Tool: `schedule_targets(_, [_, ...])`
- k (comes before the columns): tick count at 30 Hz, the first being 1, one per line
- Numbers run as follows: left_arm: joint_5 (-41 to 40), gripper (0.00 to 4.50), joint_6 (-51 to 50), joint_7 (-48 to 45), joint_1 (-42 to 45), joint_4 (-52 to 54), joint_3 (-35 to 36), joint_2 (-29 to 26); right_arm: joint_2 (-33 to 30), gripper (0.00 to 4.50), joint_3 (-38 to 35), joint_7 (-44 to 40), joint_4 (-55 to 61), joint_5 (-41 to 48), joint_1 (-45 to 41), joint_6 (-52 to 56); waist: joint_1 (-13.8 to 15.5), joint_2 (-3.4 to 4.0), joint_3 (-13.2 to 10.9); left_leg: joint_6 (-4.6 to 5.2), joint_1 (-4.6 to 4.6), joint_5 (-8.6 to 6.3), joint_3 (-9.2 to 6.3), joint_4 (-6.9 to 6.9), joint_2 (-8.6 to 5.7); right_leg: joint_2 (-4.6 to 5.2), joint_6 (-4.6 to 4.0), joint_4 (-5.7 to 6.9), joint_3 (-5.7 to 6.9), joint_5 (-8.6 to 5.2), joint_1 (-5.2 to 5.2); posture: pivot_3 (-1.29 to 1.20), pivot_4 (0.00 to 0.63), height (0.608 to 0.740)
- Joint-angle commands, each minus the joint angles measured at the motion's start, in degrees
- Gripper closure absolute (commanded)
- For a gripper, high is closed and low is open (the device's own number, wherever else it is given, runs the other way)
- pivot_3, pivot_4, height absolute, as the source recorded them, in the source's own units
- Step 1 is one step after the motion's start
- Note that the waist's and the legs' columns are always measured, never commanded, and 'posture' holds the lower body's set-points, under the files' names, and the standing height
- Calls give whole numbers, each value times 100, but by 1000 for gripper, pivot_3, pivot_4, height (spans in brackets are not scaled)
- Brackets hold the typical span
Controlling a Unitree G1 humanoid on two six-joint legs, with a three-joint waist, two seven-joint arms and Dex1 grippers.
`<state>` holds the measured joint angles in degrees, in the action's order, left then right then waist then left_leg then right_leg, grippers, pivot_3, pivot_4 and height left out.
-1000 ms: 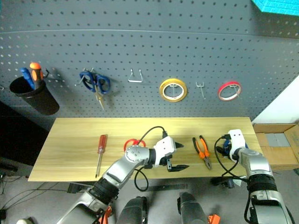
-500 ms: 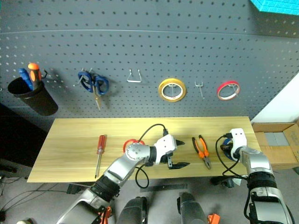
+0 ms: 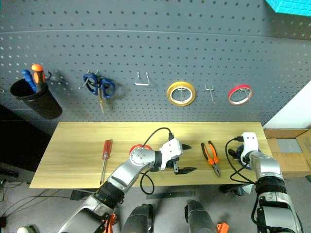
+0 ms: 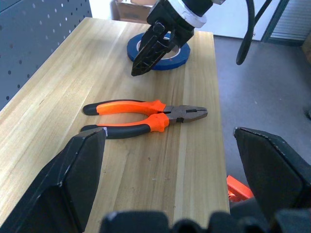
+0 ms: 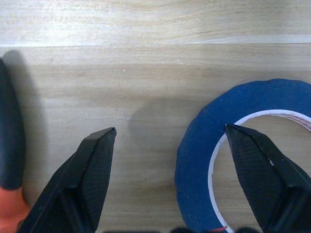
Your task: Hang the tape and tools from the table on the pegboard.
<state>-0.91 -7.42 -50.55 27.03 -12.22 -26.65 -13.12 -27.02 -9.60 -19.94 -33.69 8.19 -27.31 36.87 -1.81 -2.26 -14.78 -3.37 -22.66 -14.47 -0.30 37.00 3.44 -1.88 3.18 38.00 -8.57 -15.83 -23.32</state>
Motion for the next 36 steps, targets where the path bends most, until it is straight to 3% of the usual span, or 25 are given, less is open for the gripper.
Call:
schedule_targets(1, [18,0,95,7,11,103,63,26,-14,836,-59,158,21,-35,121,184,2,0,0,0,-4,0,0,0,-2,3,2,-4,0,1,0,39,276,740])
schedule_targets(10, [7,0,87,34,51,64,72,71,290,836,-523,917,1731,210,337,1517,1,31,-18,0,-31,0,-3,-8,-6,8,2,-7,1,2,-28,28,277,740])
schedule_targets(18, [-1,0,106,10,95,16,73,117,427,836,-596,1180,2372,278,388,1905,-13,60,-36,0,-32,0,4,-7,-7,8,4,-4,-5,2,-34,21,281,740])
schedule_targets(29, [-17,0,69,-11,84,58,92,89,365,836,-696,1359,1786,177,471,1747,-10,64,-40,0,-40,0,8,-10,-7,8,4,-5,-7,2,-45,28,285,740])
schedule_targets(36, [-21,0,31,-24,13,154,65,59,646,836,-1040,1474,1252,424,326,1846,-14,64,-41,0,-39,0,10,-8,-6,8,4,-4,-9,2,-45,33,288,740])
